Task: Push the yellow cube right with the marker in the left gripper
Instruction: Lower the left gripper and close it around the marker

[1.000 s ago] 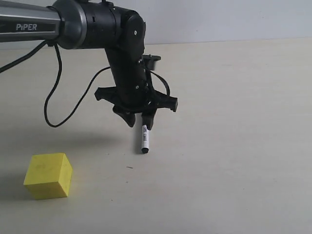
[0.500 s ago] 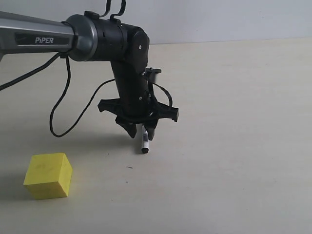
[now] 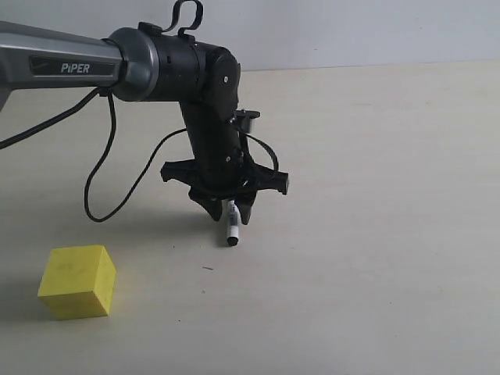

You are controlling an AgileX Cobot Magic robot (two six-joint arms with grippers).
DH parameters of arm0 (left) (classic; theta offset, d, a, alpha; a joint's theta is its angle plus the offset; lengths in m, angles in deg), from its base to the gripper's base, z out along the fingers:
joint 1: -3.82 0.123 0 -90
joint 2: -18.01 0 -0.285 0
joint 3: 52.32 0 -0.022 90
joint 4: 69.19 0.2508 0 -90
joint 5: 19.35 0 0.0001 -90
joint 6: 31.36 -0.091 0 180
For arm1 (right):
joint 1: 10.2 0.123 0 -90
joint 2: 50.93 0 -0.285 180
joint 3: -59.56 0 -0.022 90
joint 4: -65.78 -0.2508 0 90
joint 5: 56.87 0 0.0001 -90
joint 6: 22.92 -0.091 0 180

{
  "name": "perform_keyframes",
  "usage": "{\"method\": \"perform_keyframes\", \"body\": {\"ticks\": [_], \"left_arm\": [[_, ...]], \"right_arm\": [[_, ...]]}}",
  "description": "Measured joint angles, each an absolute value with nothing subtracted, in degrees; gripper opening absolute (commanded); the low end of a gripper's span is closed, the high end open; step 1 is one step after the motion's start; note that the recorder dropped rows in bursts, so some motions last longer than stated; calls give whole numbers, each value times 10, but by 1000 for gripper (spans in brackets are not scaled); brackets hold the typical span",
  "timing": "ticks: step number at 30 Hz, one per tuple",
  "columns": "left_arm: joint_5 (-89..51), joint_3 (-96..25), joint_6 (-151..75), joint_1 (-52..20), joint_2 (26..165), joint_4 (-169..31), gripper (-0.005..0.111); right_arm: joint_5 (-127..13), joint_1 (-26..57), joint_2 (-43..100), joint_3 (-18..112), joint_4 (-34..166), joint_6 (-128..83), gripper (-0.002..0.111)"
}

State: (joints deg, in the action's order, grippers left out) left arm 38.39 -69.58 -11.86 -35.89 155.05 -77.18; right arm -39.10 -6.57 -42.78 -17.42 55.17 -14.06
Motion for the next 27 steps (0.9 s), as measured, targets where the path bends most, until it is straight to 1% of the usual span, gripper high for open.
{"method": "perform_keyframes", "body": {"ticks": [27], "left_arm": [[393,-696,-119,-359,1561,-776,44]], "right_arm": [[-391,-66,-428,-174,552,-141,0]]}}
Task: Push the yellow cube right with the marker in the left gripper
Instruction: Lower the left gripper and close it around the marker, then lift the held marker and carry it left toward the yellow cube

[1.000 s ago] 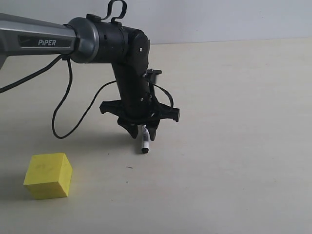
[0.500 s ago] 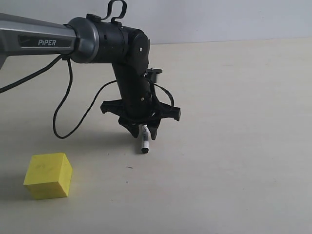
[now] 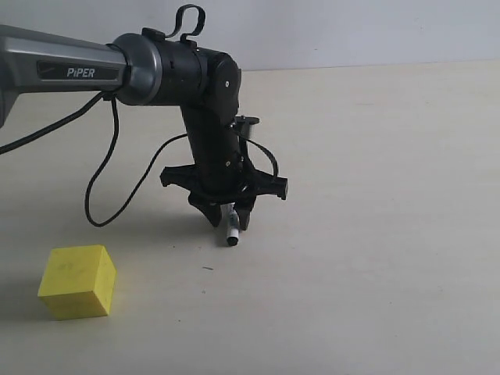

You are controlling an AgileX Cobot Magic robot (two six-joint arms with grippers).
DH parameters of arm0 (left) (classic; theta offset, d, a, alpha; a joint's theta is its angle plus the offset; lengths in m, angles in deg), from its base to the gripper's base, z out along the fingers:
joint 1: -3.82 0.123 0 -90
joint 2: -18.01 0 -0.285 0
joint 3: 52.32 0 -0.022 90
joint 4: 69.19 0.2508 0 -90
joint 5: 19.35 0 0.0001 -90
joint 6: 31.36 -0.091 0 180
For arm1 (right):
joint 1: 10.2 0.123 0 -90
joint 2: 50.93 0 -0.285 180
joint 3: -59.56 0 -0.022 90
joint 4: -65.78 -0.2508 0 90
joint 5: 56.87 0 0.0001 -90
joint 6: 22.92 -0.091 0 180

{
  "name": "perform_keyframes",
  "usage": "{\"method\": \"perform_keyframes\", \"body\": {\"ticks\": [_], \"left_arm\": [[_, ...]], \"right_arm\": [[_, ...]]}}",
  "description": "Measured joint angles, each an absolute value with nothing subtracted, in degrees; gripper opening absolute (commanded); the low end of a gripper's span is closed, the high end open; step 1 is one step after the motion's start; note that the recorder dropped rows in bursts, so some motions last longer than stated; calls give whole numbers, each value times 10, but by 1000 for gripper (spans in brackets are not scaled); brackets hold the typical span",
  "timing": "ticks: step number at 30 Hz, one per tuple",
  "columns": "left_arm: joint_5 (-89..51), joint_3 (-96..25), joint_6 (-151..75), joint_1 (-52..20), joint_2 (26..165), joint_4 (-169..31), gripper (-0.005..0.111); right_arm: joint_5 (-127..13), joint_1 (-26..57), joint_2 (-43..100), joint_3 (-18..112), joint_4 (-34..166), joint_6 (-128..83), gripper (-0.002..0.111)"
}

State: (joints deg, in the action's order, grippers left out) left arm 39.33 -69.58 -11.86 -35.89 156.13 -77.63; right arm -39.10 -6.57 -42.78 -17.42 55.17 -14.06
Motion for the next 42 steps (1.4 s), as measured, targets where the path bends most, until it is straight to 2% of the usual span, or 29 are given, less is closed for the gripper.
{"method": "perform_keyframes", "body": {"ticks": [3,5,6,10,17,24,30,35,42], "left_arm": [[394,-697,-119,-359,1561,-776,44],[394,-697,-120,-359,1561,-776,39],[394,-697,-122,-359,1561,-776,34],[400,-697,-130,-358,1561,-769,0],[399,-697,-182,-360,1531,-779,0],[447,-672,-242,-360,1378,-735,0],[471,-544,-247,-332,1190,-665,0],[471,-400,-246,-254,1053,-643,0],[507,-234,-269,-173,988,-492,0]], "right_arm": [[-391,-66,-428,-174,552,-141,0],[-391,-66,-428,-174,552,-141,0],[-391,-66,-428,-174,552,-141,0],[-391,-66,-428,-174,552,-141,0],[-391,-66,-428,-174,552,-141,0],[-391,-66,-428,-174,552,-141,0],[-391,-66,-428,-174,552,-141,0],[-391,-66,-428,-174,552,-141,0],[-391,-66,-428,-174,552,-141,0]]}}
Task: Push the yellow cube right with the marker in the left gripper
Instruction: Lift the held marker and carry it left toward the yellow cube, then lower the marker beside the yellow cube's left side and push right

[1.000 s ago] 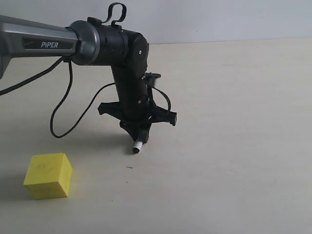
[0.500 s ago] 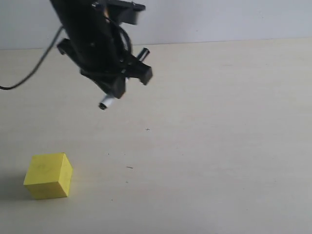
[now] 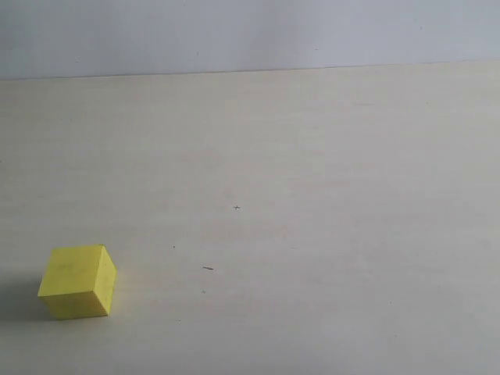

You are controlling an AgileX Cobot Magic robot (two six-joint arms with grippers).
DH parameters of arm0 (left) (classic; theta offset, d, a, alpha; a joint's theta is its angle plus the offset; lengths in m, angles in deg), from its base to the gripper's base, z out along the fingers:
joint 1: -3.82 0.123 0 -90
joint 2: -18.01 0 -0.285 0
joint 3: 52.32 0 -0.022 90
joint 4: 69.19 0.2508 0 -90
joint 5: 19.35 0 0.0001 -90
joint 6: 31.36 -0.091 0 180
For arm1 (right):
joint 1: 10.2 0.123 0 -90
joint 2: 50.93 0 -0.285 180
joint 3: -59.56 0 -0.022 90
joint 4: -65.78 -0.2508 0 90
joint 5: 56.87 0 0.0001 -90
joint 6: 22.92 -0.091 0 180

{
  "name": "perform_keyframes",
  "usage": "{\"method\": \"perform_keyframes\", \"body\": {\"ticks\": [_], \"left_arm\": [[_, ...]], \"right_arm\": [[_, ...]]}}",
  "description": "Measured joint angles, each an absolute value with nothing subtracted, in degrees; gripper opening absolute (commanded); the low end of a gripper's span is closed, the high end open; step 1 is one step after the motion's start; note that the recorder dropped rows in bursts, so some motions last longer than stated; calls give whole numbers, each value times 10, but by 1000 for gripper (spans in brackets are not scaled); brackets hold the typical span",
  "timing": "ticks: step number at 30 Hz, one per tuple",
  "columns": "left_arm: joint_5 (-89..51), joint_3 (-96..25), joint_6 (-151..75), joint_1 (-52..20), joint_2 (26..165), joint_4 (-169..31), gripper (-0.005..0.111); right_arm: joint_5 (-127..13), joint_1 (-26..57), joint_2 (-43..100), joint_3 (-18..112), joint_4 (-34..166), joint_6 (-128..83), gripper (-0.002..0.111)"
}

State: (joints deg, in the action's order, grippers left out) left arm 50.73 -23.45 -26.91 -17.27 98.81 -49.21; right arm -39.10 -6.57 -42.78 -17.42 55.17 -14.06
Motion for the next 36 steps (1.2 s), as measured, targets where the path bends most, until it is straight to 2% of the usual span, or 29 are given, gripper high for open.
{"method": "perform_keyframes", "body": {"ticks": [4,8,10,13,17,31,36], "left_arm": [[475,-192,-320,-168,987,-409,0],[381,-164,-641,-168,1003,-431,0],[379,-160,-736,-152,1019,-447,0],[368,-159,-813,-71,1048,-459,0],[346,-134,-950,-42,1073,-488,0],[265,-118,-967,-42,1150,-501,0],[217,-120,-969,-92,1159,-569,0]], "right_arm": [[-391,-66,-428,-174,552,-141,0],[-391,-66,-428,-174,552,-141,0],[-391,-66,-428,-174,552,-141,0],[-391,-66,-428,-174,552,-141,0],[-391,-66,-428,-174,552,-141,0],[-391,-66,-428,-174,552,-141,0],[-391,-66,-428,-174,552,-141,0]]}}
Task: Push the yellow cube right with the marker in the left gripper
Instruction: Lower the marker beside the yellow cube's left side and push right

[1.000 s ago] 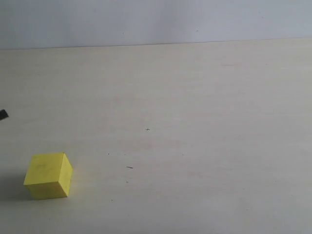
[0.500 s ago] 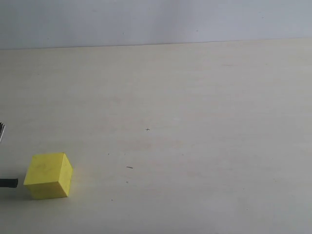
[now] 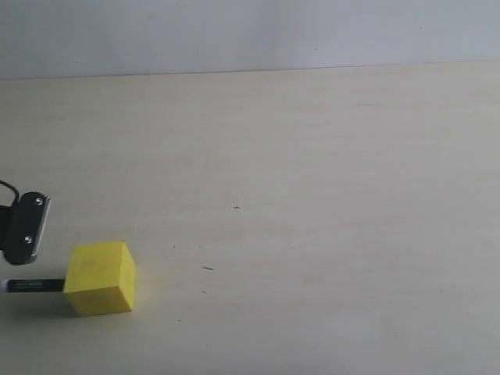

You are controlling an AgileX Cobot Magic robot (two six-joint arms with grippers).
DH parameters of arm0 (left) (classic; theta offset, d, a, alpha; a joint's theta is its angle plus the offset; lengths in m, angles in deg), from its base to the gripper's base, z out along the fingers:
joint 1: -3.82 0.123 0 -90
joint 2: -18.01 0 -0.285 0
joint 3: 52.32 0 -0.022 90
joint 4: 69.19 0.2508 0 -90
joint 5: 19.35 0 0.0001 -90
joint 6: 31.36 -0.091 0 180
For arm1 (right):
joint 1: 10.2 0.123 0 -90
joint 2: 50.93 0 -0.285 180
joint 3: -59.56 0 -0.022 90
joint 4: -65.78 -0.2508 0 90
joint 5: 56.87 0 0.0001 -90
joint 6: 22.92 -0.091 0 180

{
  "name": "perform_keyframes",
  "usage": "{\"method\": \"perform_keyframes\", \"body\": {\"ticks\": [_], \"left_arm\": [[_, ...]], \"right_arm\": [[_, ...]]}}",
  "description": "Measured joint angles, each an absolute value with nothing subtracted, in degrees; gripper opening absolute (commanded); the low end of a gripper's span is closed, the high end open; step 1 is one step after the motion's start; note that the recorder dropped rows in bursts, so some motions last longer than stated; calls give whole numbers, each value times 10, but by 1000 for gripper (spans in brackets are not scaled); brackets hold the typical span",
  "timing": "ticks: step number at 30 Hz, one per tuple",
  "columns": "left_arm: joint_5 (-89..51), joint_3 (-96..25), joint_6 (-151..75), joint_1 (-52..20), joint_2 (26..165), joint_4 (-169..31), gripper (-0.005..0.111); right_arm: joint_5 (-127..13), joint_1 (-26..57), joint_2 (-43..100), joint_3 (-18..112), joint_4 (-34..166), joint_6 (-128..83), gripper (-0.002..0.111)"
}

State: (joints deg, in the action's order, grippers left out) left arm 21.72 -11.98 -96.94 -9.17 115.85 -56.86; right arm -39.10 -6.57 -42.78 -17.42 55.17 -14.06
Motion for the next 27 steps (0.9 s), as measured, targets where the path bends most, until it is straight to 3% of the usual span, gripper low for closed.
{"method": "perform_keyframes", "body": {"ticks": [4,15,22,27], "left_arm": [[204,-127,-969,-126,1159,-583,0],[216,-127,-947,-125,1161,-572,0],[135,-130,-937,-213,1180,-597,0],[172,-130,-887,-217,1180,-533,0]], "right_arm": [[-391,-66,-428,-174,552,-141,0],[-391,-66,-428,-174,552,-141,0],[-391,-66,-428,-174,552,-141,0],[-391,-66,-428,-174,552,-141,0]]}}
